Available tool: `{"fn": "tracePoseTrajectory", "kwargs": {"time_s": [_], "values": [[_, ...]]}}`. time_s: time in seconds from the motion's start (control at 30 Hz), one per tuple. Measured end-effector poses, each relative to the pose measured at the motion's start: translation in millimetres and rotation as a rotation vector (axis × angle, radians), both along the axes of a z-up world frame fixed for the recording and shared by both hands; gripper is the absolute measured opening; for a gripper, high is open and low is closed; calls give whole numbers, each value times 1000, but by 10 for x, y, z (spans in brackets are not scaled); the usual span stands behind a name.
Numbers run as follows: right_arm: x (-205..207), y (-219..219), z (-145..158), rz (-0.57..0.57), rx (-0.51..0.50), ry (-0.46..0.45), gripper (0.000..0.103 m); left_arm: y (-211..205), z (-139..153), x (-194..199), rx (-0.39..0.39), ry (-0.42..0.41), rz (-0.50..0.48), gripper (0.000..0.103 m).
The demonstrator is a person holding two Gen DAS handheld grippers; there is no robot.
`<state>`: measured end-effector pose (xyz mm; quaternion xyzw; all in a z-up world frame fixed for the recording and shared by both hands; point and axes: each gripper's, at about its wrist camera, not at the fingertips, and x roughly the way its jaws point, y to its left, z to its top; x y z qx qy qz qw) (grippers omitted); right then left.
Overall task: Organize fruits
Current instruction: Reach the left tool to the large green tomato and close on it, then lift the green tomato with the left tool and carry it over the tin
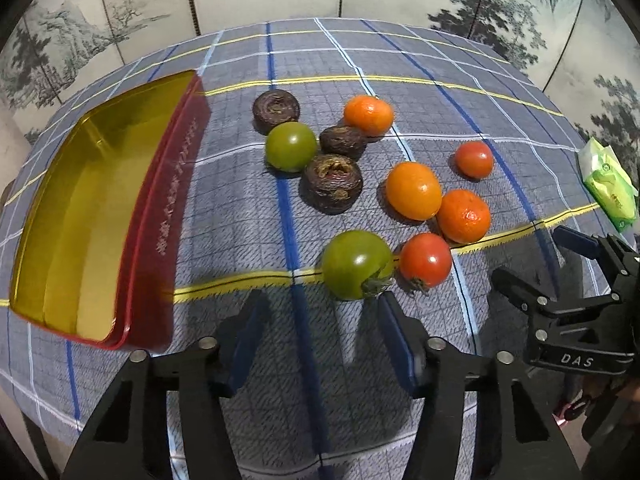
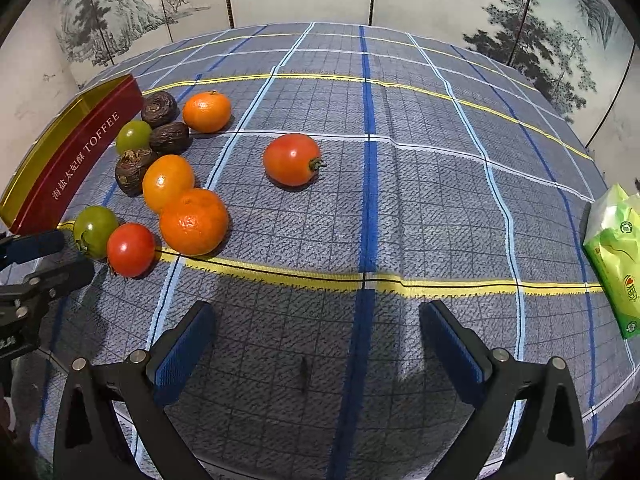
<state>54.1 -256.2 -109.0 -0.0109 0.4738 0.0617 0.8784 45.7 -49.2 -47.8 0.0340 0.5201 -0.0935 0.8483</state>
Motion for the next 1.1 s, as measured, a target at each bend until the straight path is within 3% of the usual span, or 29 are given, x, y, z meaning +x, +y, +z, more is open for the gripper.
{"fn": "tracePoseTrajectory", "kwargs": {"time_s": [0.33, 0.47, 0.53, 0.87, 1.1], "values": [[-12, -12, 4, 2, -8, -6, 103, -121, -65, 141, 0, -2, -44, 53], [-20, -13, 8, 3, -6, -15, 103, -148, -69, 164, -4, -10, -54, 47], [-19, -13, 7, 4, -6, -15, 103, -152, -59, 167, -10, -12, -54, 38], [-22, -16, 10, 2, -7, -20, 103, -61, -33, 96, -22, 12, -38, 36], [-23, -17, 10, 2, -7, -21, 103, 81, 212, 20, -42, -27, -21, 36]]}}
